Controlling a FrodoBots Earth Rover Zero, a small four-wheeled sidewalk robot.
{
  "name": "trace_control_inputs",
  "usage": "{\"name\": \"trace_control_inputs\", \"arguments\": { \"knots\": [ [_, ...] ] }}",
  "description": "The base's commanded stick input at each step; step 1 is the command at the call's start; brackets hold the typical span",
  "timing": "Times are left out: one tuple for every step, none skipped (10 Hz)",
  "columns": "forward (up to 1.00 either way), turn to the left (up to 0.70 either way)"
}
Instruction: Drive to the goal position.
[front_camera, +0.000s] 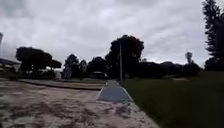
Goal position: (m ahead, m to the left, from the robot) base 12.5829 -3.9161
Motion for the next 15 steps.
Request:
{"name": "trace_control_inputs", "arguments": {
  "knots": [
    [0.5,0.0],
    [0.5,0.0],
    [0.5,0.0],
    [0.5,0.0],
    [0.5,0.0],
    [0.5,0.0],
    [0.5,0.0],
    [0.5,0.0],
    [0.5,0.0],
    [0.5,0.0],
    [0.5,0.0],
    [0.5,0.0],
    [0.5,0.0],
    [0.5,0.0],
    [0.5,0.0]
  ]
}}
